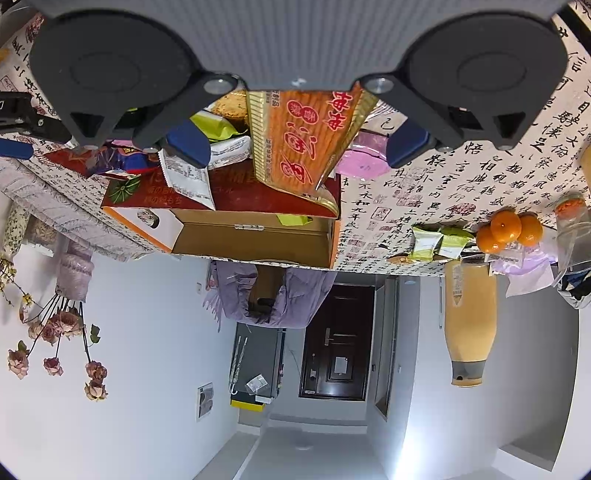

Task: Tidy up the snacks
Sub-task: 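Withdraw both tools from the box back toward the snack pile, then grasp the silver-and-blue packet with the right tool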

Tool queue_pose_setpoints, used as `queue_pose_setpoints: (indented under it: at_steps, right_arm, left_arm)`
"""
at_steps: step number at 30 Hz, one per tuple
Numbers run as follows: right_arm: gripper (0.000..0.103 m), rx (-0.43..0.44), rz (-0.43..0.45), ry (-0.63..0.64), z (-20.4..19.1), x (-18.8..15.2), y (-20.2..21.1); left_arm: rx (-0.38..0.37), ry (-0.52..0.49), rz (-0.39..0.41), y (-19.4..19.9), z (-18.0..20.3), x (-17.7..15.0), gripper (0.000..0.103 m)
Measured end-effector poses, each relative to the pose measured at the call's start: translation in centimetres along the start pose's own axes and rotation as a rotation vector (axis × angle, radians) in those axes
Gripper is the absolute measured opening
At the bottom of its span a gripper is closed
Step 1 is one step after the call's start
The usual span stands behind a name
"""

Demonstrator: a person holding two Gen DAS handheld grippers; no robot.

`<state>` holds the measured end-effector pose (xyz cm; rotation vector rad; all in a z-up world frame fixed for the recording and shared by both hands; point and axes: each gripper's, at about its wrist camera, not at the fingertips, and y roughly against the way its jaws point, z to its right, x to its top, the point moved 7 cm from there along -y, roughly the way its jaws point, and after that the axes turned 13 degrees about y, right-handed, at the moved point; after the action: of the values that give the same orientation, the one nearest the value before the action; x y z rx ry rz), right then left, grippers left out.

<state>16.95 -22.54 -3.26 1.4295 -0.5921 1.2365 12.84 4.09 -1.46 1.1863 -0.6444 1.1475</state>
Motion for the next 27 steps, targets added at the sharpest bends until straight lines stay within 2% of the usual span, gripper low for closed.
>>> queue_pose_setpoints:
  at_steps: [10, 17, 19, 22, 27]
  right_arm:
    - [0.103, -0.023, -0.027, 0.005, 0.3, 0.7, -1.5]
    - [0.103, 0.011, -0.023, 0.033, 0.3, 5.5, -2.8]
    - [0.103, 0.024, -0.059, 0.041, 0.5, 6.7, -4.1]
    - [0.103, 0.018, -0.161, 0.045, 1.0, 7.2, -6.9]
    - [0.103, 0.084, -0.340, -0.003, 1.4, 6.0, -11.0]
  left_arm:
    - [-0.006, 0.010, -0.025, -0.6, -0.2, -0.5, 0.103]
    - [-0.010, 0.009, -0.025, -0.6, 0.0, -0.3, 0.103]
    - [-0.012, 0.008, -0.027, -0.6, 0.1, -0.3, 0.103]
    - [-0.015, 0.006, -0.028, -0.5, 0.1, -0.3, 0.103]
    - [-0.016, 0.004, -0.030, -0.4, 0.0, -0.2, 0.103]
